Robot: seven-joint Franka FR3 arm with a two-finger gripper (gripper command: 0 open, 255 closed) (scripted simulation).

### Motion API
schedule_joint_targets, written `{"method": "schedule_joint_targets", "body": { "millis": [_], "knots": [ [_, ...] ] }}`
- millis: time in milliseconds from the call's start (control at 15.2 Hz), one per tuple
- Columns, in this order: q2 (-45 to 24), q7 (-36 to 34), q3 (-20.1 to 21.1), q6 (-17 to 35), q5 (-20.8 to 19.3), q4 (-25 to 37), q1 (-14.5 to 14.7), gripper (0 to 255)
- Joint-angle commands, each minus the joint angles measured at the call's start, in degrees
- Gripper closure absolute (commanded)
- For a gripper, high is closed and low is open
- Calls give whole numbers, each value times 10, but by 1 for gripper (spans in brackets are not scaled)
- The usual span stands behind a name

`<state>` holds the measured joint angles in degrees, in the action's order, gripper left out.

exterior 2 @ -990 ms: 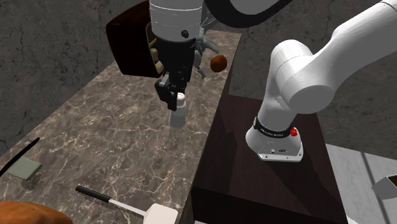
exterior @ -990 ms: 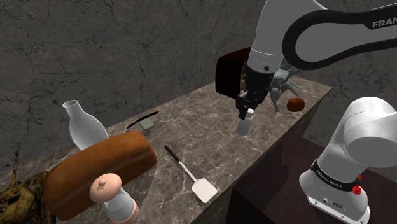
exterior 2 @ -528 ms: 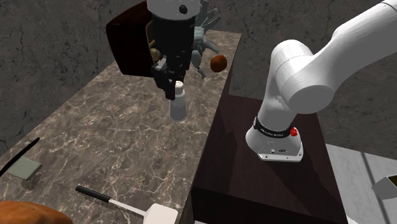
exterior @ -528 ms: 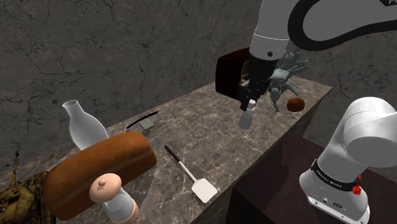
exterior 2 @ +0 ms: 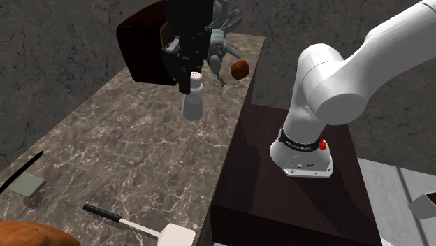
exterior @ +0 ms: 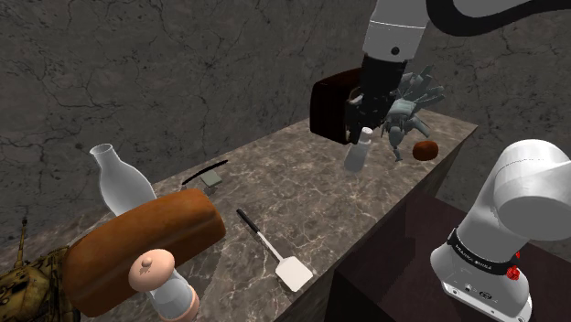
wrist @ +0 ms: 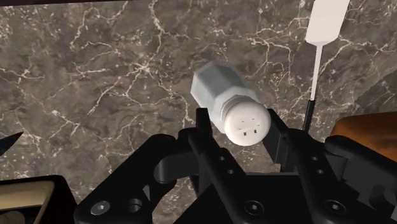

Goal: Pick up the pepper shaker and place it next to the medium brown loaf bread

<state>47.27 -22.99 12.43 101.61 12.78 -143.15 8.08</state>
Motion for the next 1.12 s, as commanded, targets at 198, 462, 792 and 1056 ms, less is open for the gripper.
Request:
{"method": "schedule_joint_targets", "body": {
  "millis": [198,462,792,1056],
  "knots": [
    [-6,-3,-5,-37,-6,44,-3,255],
    [-27,-16,4,-50,-4,79,-3,255],
    [-113,-72,64,-17,11,142,-2,255],
    [-188,-119,112,3,8,204,-6,255]
  ]
}}
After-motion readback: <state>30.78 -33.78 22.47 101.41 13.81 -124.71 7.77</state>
